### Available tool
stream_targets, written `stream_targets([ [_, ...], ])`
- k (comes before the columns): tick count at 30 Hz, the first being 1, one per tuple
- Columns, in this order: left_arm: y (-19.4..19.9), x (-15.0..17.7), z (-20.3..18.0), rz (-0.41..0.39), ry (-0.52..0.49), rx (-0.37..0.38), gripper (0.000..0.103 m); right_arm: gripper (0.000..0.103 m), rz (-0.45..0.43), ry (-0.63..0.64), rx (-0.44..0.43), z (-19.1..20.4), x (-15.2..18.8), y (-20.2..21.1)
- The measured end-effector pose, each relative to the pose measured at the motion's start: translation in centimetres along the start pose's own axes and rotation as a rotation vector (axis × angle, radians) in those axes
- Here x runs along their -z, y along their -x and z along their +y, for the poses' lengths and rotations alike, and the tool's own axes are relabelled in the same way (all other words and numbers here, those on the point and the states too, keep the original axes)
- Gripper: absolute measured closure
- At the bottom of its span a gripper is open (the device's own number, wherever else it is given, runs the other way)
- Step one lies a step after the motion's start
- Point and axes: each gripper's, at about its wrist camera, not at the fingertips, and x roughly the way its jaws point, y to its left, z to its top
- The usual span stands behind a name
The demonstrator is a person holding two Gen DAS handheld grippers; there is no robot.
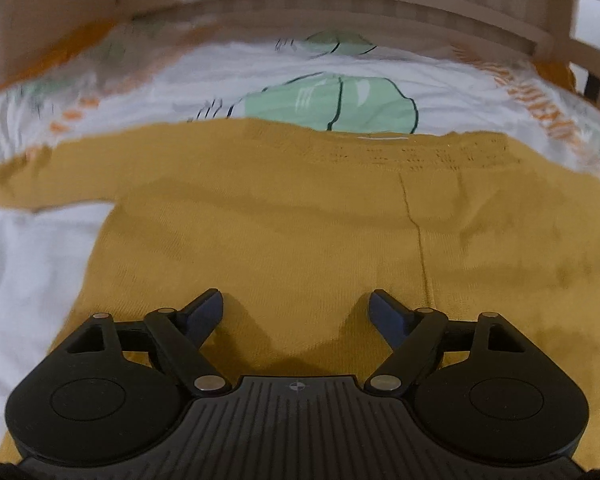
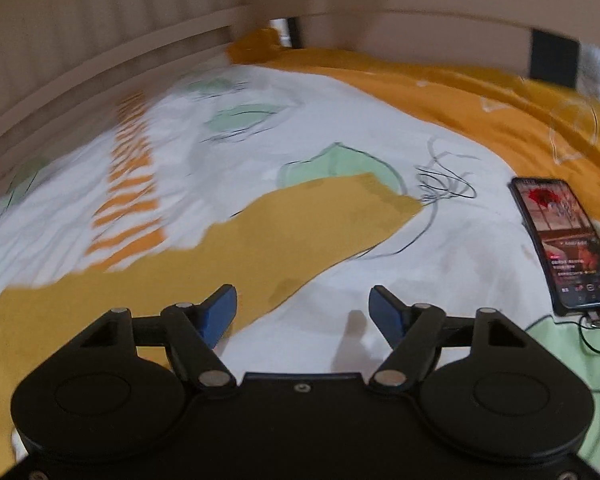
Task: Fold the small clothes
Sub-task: 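Move the right gripper to a sleeve cuff and close on it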
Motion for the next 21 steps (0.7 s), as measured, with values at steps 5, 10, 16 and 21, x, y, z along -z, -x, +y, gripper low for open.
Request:
stream_targets([
  [5, 0.0, 0.4, -0.1, -0.023, -0.006, -0.014, 0.019, 0.028, 0.033, -0.128, 0.021, -3.0, -1.0, -3.1],
  [10, -0.6, 0.5, 0.2, -0.008, 0.025, 0.003, 0.015, 0.029, 0.025, -0.234, -0.027, -4.8, -1.4, -4.9],
  [16, -0.7, 0.5, -0.1, -0.013, 0.018, -0.003, 0.013, 0.076, 0.025, -0.236, -0.021, -4.8, -2.4, -5.9],
  [21, -0.7, 0.5, 0.0, -0.005, 0.018, 0.000, 0.012, 0.087, 0.012, -0.185, -0.024, -3.4, -3.3, -4.4],
])
